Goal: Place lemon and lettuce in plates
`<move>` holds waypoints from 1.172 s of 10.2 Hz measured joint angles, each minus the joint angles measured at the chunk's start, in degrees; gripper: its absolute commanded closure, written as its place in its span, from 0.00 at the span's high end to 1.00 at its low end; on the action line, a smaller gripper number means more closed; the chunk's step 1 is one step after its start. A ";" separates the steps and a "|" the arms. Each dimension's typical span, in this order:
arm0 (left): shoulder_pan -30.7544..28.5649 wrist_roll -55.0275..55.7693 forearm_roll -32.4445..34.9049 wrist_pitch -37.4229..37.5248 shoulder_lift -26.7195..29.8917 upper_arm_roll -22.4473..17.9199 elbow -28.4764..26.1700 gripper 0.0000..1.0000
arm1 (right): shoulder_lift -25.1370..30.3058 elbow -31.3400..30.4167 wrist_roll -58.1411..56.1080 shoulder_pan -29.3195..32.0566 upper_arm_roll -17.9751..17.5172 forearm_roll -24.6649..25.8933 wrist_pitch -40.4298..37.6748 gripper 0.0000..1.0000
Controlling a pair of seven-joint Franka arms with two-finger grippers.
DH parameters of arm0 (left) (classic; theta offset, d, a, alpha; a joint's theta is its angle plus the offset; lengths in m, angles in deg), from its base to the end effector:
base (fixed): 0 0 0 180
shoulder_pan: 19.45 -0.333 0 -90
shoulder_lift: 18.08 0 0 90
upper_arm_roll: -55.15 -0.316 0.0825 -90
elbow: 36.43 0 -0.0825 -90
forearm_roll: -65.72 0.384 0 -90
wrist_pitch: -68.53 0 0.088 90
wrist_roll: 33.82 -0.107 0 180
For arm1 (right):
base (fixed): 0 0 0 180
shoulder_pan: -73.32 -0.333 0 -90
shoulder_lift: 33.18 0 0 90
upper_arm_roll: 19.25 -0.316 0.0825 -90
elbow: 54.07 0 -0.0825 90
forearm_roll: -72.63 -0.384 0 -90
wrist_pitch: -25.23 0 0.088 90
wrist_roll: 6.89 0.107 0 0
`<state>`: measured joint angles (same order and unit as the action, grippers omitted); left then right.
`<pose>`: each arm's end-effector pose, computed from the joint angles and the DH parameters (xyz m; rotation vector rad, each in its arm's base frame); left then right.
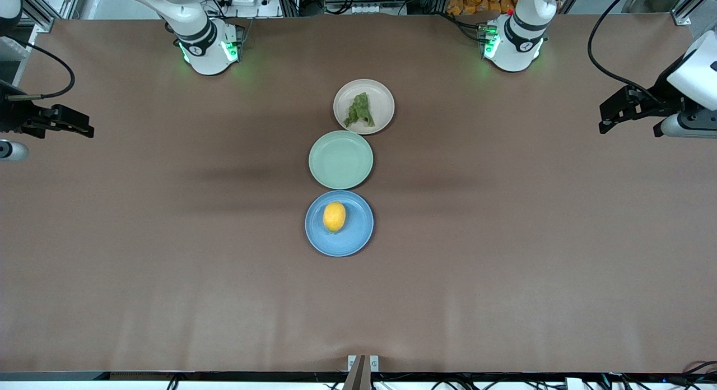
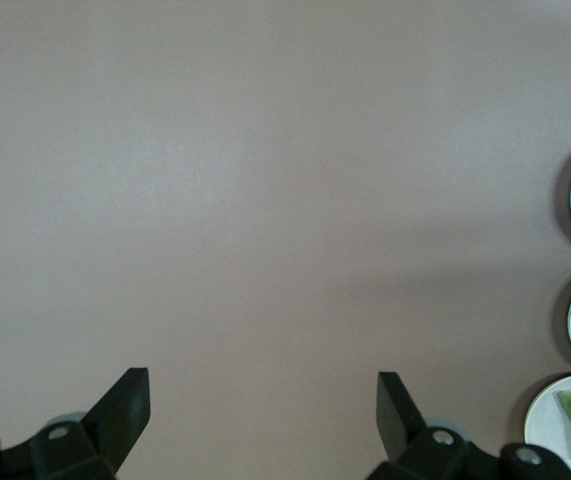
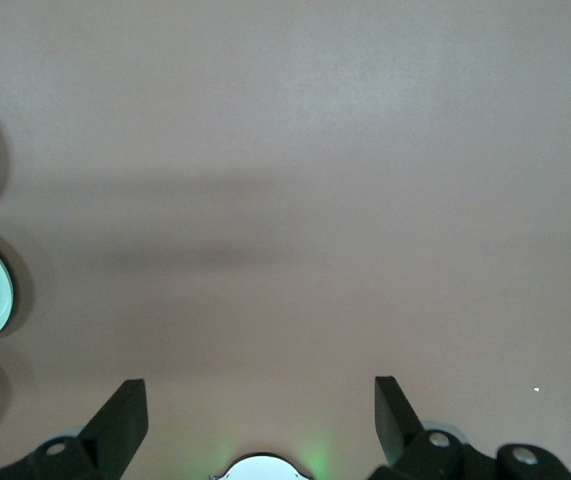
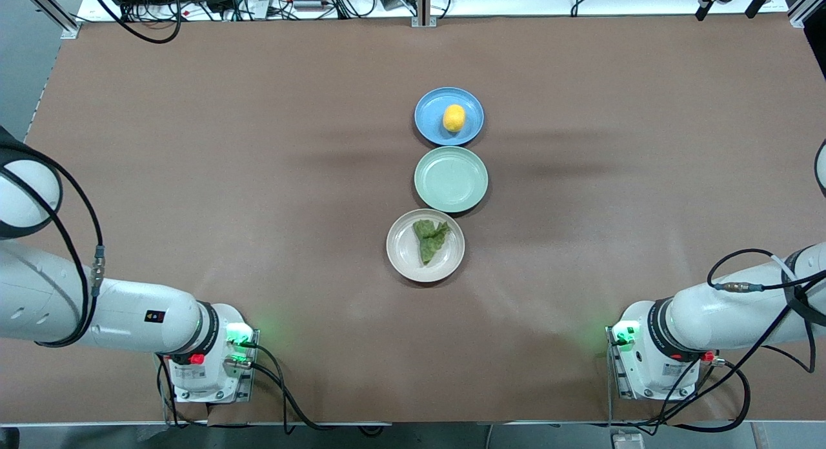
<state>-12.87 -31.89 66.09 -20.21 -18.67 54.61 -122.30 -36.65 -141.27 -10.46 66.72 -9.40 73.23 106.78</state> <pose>0.5531 -0.0578 0.6508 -3.1352 0.1121 -0.0630 0.5553 -0.0298 0.6023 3.1203 0.0068 -0.2490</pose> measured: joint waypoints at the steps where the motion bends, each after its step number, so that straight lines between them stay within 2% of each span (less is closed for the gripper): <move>1: -0.02 0.00 0.00 0.00 0.00 0.00 0.15 1.00 | 0.00 0.00 0.00 -0.06 0.00 0.00 -0.02 1.00; 5: -0.02 -0.01 0.00 0.00 0.01 0.01 0.74 1.00 | -0.14 0.00 0.00 -1.86 -0.03 -0.06 -0.07 1.00; 8: -1.10 -0.01 0.00 0.00 0.01 0.30 0.77 1.00 | -0.18 -0.01 0.01 -2.31 -0.09 -1.96 -0.07 1.00; 12: -3.88 -0.01 -0.01 2.28 0.01 3.15 0.77 1.00 | -1.34 -0.10 0.01 -2.49 -0.17 -3.32 0.71 1.00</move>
<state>-16.75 -31.90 66.08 -17.92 -18.65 57.76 -121.53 -38.00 -141.37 -10.45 64.23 -9.57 69.90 107.50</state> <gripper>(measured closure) 0.000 0.000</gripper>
